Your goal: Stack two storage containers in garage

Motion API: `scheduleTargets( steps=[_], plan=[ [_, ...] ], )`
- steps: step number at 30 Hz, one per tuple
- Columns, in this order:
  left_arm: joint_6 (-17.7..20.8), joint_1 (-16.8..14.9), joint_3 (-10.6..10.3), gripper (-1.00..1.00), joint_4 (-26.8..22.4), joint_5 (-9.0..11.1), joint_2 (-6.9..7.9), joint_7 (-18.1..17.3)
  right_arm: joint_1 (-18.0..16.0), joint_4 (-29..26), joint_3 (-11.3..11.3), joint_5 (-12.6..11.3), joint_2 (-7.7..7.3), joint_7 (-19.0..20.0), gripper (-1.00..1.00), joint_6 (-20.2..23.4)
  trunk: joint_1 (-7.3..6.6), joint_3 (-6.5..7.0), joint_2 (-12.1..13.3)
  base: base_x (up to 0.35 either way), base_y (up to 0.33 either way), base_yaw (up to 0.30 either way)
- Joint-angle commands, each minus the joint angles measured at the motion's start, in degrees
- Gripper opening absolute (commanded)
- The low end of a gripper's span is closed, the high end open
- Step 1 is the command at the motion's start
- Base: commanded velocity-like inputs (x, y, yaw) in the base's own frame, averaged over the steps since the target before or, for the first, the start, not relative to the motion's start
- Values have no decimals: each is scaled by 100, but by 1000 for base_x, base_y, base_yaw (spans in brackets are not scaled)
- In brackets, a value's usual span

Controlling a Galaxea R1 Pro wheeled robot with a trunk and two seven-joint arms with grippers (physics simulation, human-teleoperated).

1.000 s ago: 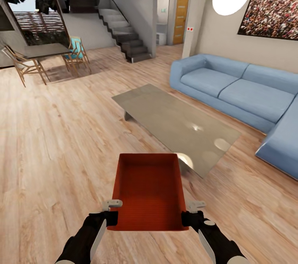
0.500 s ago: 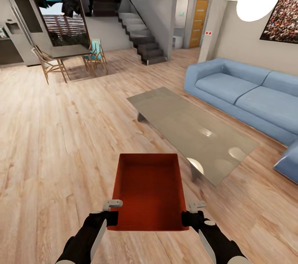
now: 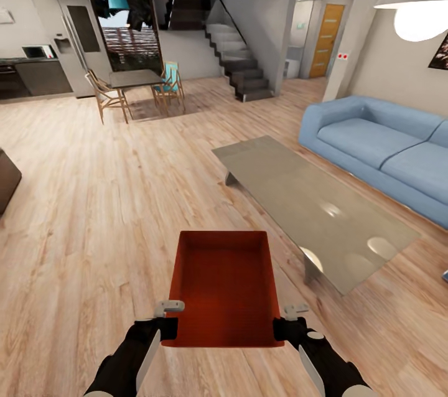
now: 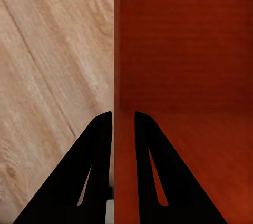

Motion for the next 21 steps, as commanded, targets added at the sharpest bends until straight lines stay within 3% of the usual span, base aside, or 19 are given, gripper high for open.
scheduleTargets(
  steps=[1,9,21],
  plan=[
    [40,-4,27,-100,-5,-217,0,25,-2,-19,-11,66,-15,-15,-100,32,-20,16,34,0,0,240],
    [37,-4,27,-100,-10,-217,0,25,-2,-19,-11,67,-15,-15,-100,32,-196,206,355,0,0,240],
    [40,-4,27,-100,-10,-217,24,25,-2,-19,-11,67,-15,-15,-100,33,-196,275,355,0,0,240]
  ],
)
